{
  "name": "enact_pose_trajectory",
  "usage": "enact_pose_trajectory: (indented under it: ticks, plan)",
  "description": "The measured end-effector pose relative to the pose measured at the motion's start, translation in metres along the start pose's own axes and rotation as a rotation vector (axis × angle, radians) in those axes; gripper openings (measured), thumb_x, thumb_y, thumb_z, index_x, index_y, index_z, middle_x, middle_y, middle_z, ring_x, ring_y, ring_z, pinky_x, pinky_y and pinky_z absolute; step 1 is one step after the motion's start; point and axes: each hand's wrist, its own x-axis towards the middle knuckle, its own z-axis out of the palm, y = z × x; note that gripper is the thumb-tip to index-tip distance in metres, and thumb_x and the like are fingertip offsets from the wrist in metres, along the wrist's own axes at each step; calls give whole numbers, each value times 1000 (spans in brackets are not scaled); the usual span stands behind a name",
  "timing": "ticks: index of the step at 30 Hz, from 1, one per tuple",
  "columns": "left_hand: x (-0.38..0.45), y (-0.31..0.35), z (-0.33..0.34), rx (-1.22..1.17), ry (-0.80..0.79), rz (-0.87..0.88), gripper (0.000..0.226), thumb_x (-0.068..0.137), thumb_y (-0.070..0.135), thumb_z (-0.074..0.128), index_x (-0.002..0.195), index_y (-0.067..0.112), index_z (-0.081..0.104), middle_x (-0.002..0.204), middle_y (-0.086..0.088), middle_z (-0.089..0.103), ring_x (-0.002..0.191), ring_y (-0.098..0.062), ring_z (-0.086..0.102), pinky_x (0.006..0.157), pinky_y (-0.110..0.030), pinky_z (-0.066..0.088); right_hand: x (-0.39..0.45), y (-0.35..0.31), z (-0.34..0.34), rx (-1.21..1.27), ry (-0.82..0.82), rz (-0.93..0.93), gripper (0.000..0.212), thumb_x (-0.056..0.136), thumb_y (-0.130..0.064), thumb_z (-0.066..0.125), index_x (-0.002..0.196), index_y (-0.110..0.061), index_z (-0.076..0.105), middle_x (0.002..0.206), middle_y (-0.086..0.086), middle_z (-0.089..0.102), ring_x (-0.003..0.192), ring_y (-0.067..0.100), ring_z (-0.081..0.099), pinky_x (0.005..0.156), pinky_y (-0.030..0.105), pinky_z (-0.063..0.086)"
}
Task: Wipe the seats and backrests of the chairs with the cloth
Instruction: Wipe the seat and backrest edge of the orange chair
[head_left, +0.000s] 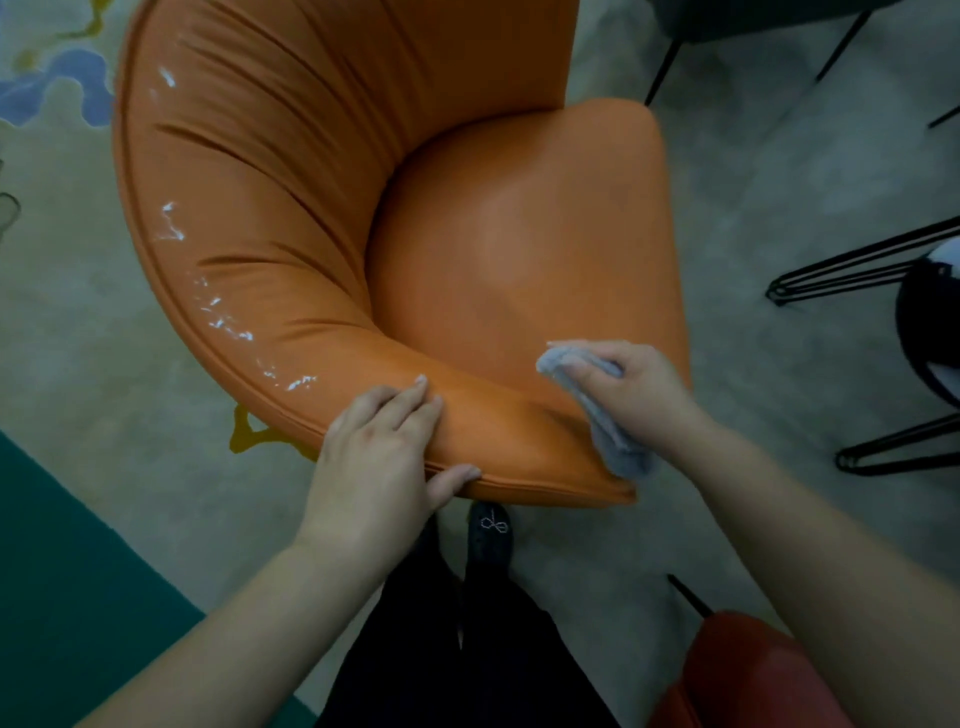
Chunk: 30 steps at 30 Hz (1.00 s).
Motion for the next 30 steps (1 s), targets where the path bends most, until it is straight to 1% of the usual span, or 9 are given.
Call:
enact_pose_trajectory:
  ticks: [4, 8, 11, 14, 17, 21, 26, 28, 30]
  plan:
    - [2, 4, 3, -8, 31, 7, 71, 67, 51, 79, 119, 3, 68, 130, -12, 63, 113, -37, 57, 92, -52, 49, -30, 20, 21, -92, -94, -45, 22, 76, -66, 52, 98, -69, 57, 87, -19, 55, 82, -4, 56, 76, 15, 43]
    - [6, 10, 7, 12, 45, 40, 71, 67, 53, 75, 119, 5, 69, 130, -9, 63, 112, -35, 57, 90, -50, 47, 7, 34, 5, -153, -126, 93, 15, 89, -45, 60, 83, -57, 66, 86, -39, 60, 91, -2, 63, 79, 25, 49]
    - [9, 9, 9, 29, 35, 36, 72, 68, 56, 73, 121, 8, 68, 132, -6, 62, 114, -34, 56, 90, -49, 46, 25, 34, -11, 33, -73, 142, 10, 91, -35, 61, 92, -42, 69, 101, -27, 65, 107, 1, 61, 84, 11, 43]
    - [9, 7, 14, 10, 48, 36, 71, 67, 52, 78, 120, 6, 69, 131, -8, 62, 111, -36, 57, 89, -53, 48, 10, 19, -12, 77, -130, 62, 8, 81, -50, 63, 85, -54, 70, 88, -33, 67, 85, -14, 62, 67, 3, 44]
    - [10, 8, 18, -11, 75, 19, 69, 65, 47, 84, 118, 5, 70, 130, -9, 63, 109, -38, 58, 89, -56, 48, -17, 24, 11, -143, -199, -22, 28, 63, -75, 56, 90, -68, 59, 98, -24, 64, 93, -4, 60, 82, 21, 48]
    - [12, 8, 20, -28, 88, 14, 68, 67, 48, 83, 118, 6, 70, 131, -8, 63, 110, -39, 57, 89, -58, 48, 8, 52, 5, -49, -195, 181, 17, 75, -62, 59, 87, -55, 68, 96, -17, 71, 92, 13, 67, 85, 43, 56]
    - [12, 7, 17, -51, 70, 9, 70, 64, 47, 82, 121, 7, 69, 133, -7, 61, 113, -37, 56, 92, -58, 47, 31, 71, -3, -144, -223, 288, 13, 88, -46, 63, 90, -38, 73, 87, 0, 74, 78, 14, 66, 77, 37, 54]
    - [12, 7, 15, -57, 55, 10, 71, 64, 47, 83, 121, 8, 69, 134, -6, 61, 113, -36, 56, 92, -57, 46, 30, 49, 3, 1, -140, 228, 15, 83, -55, 58, 87, -48, 71, 75, -11, 72, 70, 5, 65, 65, 28, 52]
    - [12, 7, 12, -73, 44, 8, 71, 63, 47, 84, 121, 9, 69, 134, -5, 61, 113, -35, 56, 91, -54, 45, 27, 24, 17, 27, -148, 117, 19, 73, -69, 53, 85, -61, 65, 86, -29, 68, 85, -8, 62, 77, 20, 50]
